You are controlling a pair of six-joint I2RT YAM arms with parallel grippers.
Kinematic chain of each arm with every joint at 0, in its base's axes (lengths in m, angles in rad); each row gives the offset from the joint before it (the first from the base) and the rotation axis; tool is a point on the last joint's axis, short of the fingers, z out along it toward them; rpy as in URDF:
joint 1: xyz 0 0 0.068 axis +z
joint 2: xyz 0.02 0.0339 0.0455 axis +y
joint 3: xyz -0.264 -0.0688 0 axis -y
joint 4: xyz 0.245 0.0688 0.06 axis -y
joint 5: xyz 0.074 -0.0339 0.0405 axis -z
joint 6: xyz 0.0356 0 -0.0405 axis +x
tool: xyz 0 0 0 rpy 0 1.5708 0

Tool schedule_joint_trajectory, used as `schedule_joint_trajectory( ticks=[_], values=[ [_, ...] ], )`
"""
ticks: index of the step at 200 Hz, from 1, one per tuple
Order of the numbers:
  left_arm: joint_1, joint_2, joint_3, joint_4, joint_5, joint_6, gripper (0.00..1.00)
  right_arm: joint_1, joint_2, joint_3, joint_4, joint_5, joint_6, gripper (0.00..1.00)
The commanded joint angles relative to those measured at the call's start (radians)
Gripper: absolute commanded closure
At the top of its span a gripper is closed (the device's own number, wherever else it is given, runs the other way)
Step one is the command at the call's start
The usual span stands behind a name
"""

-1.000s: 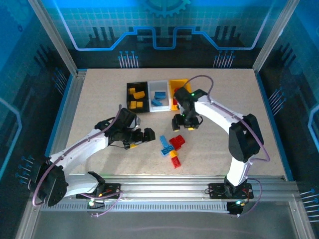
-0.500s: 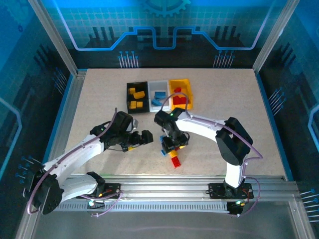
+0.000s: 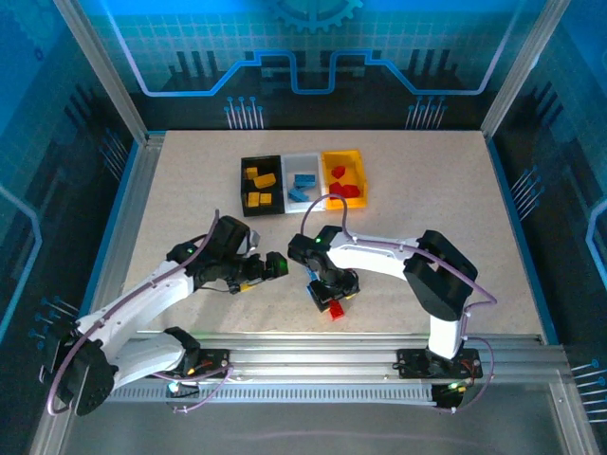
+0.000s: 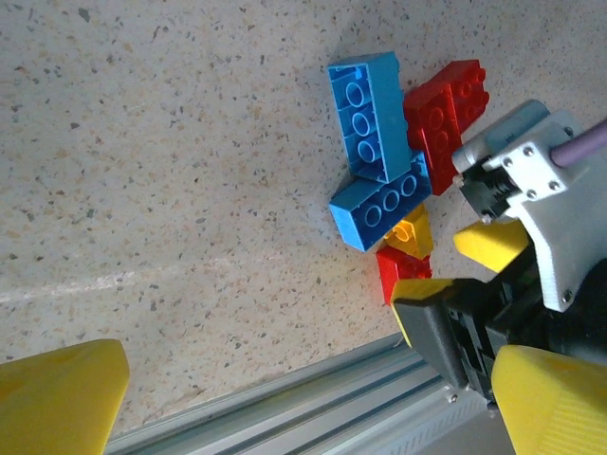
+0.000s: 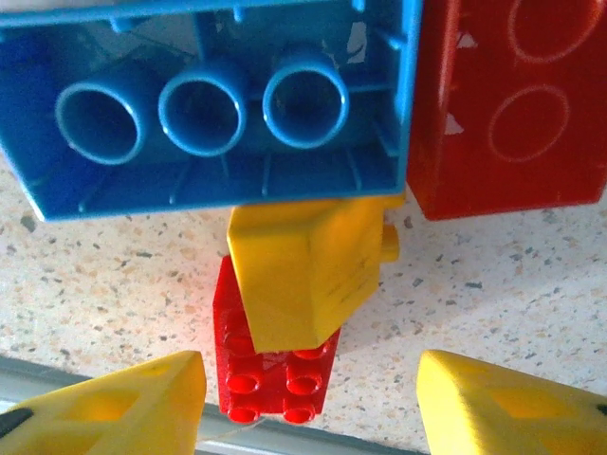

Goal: Sort the legos into containers by color

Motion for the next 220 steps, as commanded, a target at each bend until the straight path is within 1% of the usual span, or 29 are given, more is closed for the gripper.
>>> schedule_joint_trajectory(
  ticks=[1, 28, 48, 82, 99, 114, 146, 162, 177, 203, 220],
  values=[
    [0.000, -0.043, -0.009, -0.060, -0.004, 0.008, 0.01, 0.027, 0.035, -0.009, 0.009, 0.019, 0.026, 0.41],
    [0.000, -0.079, -0.030, -0.069, -0.008, -0.004, 0.01, 0.047, 0.050, -0.039, 0.031, 0.008, 0.040, 0.43],
    [0.001, -0.097, -0.038, -0.072, -0.010, -0.010, 0.01, 0.050, 0.058, -0.060, 0.050, 0.007, 0.047, 0.47],
    [0.001, -0.103, -0.034, -0.082, -0.015, -0.009, 0.01, 0.050, 0.057, -0.080, 0.060, 0.013, 0.052, 0.60],
    [0.001, -0.106, -0.034, -0.084, -0.019, -0.013, 0.01, 0.049, 0.041, -0.087, 0.057, 0.020, 0.050, 0.69],
    [0.001, -0.108, -0.035, -0.085, -0.022, -0.014, 0.01, 0.048, 0.021, -0.079, 0.041, 0.028, 0.049, 0.74],
    [0.002, -0.119, -0.029, -0.100, -0.036, -0.010, 0.01, 0.025, -0.077, -0.064, -0.008, 0.028, 0.047, 0.77],
    [0.009, -0.121, -0.024, -0.107, -0.044, -0.003, 0.01, -0.024, -0.153, -0.071, -0.018, 0.006, 0.047, 0.78],
    [0.013, -0.120, -0.018, -0.111, -0.049, 0.000, 0.01, -0.097, -0.236, -0.074, -0.011, -0.035, 0.047, 0.78],
    [0.024, -0.114, -0.011, -0.097, -0.047, 0.001, 0.01, -0.278, -0.346, -0.056, 0.041, -0.155, 0.058, 0.78],
    [0.030, -0.105, -0.006, -0.093, -0.044, 0.004, 0.01, -0.380, -0.358, -0.013, 0.079, -0.221, 0.067, 0.78]
  ],
)
